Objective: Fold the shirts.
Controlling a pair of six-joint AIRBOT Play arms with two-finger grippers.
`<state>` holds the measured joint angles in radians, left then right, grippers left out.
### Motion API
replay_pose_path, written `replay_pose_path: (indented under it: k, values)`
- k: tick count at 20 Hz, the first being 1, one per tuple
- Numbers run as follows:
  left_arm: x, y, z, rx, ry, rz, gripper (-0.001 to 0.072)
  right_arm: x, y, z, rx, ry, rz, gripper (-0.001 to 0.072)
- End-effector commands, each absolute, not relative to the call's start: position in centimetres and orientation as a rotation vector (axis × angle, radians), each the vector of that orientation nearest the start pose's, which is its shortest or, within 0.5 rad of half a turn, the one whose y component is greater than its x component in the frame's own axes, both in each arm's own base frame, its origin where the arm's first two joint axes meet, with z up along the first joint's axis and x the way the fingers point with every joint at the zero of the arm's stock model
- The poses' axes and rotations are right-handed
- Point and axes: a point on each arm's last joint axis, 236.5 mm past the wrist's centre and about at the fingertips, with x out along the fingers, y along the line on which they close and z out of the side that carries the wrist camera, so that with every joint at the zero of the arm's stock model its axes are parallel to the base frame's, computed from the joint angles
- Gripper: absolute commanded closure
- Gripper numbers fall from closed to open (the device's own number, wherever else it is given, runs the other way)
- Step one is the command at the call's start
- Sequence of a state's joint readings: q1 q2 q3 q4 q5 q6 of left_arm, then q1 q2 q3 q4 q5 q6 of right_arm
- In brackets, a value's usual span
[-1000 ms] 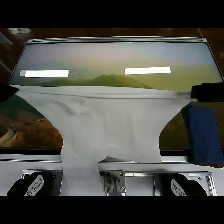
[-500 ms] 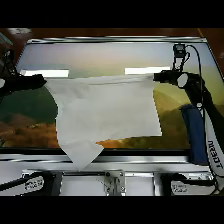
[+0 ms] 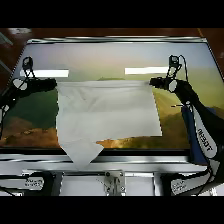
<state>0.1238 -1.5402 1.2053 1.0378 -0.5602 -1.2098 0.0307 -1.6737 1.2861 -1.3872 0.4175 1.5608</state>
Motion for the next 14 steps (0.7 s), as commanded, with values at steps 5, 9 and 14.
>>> replay_pose_path:
  k: [5,9,14]
  values:
    - [44.3,-3.2,-6.5,-0.228,1.231,-0.269,0.0671,51.1,3.0,-8.4,0.199,1.077,0.021,0.0652]
    - [40.7,-4.0,-7.5,-0.295,1.4,-0.267,0.0671,49.5,3.2,-9.1,0.2,1.15,0.028,0.0651]
    - [39.7,-4.3,-7.9,-0.396,1.458,-0.197,0.0389,49.4,3.4,-9.3,0.212,1.158,0.027,0.0356]
